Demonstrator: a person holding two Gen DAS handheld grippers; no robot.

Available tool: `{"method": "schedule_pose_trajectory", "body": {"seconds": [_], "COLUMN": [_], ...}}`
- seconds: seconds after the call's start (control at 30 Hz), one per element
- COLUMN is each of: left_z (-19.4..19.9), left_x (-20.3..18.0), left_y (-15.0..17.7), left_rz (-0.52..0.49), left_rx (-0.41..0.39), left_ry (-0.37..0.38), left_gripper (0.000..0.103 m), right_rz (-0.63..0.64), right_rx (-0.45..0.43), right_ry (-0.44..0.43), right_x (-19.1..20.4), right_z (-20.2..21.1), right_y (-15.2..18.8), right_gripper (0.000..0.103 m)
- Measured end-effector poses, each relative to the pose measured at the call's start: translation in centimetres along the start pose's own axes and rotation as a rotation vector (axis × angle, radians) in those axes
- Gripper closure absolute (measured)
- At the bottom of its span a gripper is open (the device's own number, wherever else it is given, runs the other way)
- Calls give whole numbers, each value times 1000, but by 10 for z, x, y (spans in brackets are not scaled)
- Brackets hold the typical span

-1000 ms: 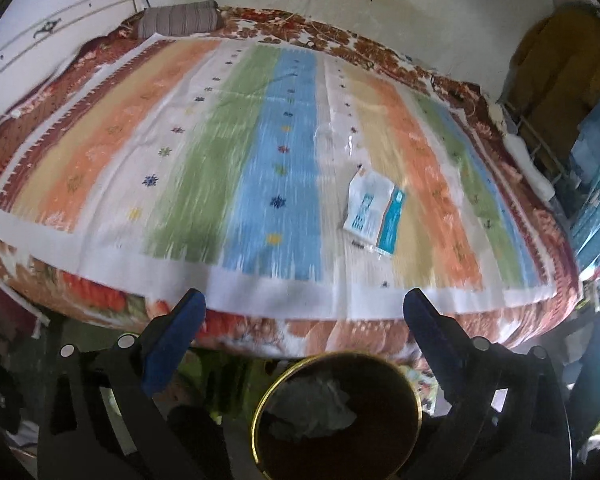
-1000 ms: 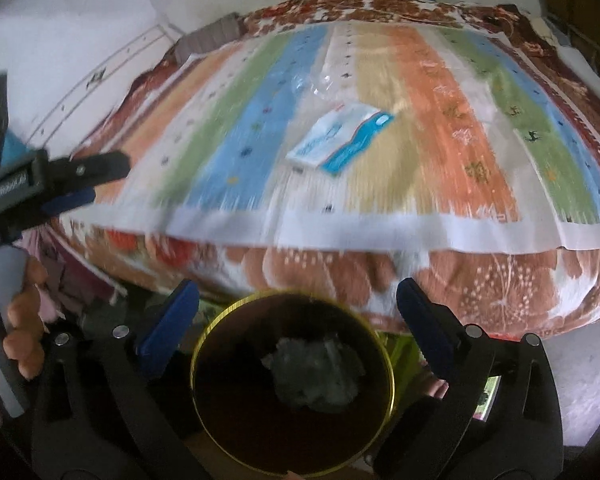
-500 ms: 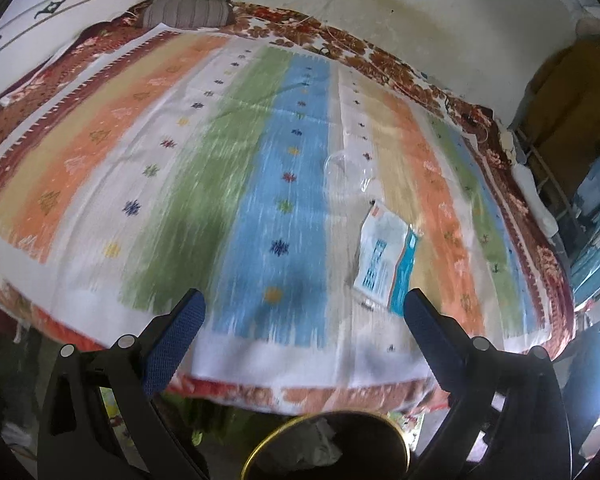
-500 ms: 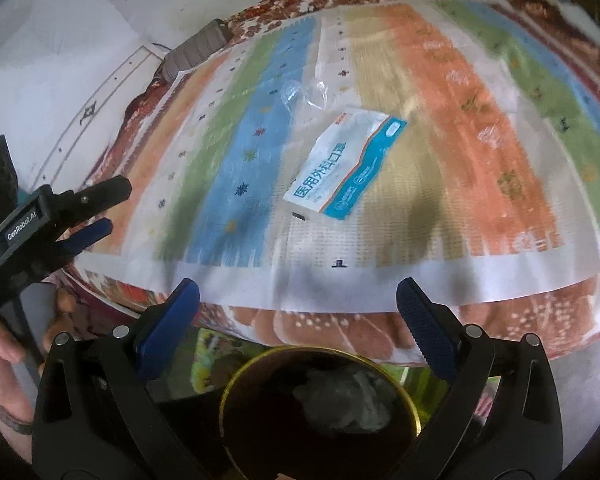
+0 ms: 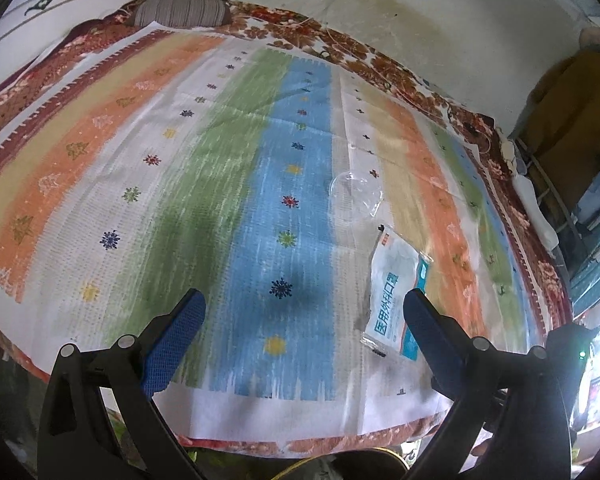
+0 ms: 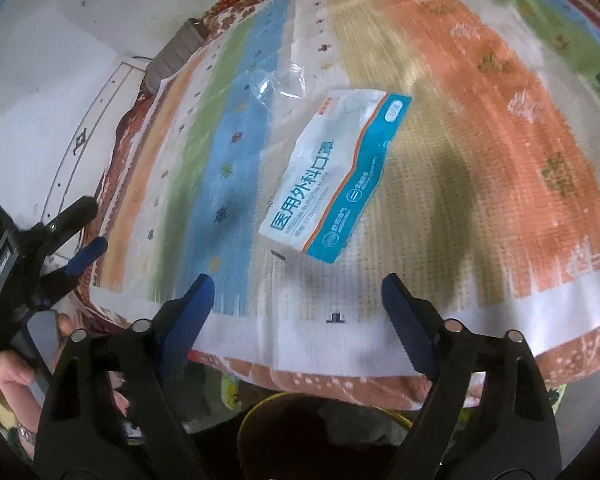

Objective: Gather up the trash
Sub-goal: 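Close the right gripper on the blue-white mask packet's edge, then lift the mask packet with the right gripper while the left gripper grasps the clear plastic lid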

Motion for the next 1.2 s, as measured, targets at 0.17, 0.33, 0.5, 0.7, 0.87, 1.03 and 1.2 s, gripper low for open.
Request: {"method": "schedule_pose_trajectory", "body": {"seconds": [0.17, 0.33, 0.5, 0.7, 0.87, 1.03, 1.2], "left_z": [-10, -23, -35, -49, -60, -70, -86], "left_x": [-1, -2, -1, 2, 2, 0, -12], "left_y": [-3, -5, -4, -4, -4, -8, -17], "left_rz": [-1, -4, -25, -16, -23, -6, 19], "left_rx": [-2, 4, 5, 12, 23, 28, 39], "left_ry": [14, 42, 50, 44, 52, 76, 121], "left_gripper": [6, 6, 6, 6, 6, 7, 7], "right_rz": [-75, -136, -185, -211, -173, -143, -83], "right_rx": [39, 34, 50, 55, 70, 83, 89], "right_ry": [-20, -34, -61, -74, -57, -39, 6], "right_x": [-8, -19, -30, -31, -28, -28, -25], "right_z": [-18, -31, -46, -55, -60, -65, -63], "right_y": [0, -7, -14, -20, -25, -32, -48], "right_gripper": [38, 46, 53, 66, 82, 97, 102]}}
Point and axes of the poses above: each gripper's, at about its wrist camera, not at the fingertips, and z roughly against the way its jaws point, x to its left, y to its underside, the point moved 1 cm from there along -z, roughly the way its jaws point, and after that the axes turned 5 degrees about -x, right-handed, at the moved point
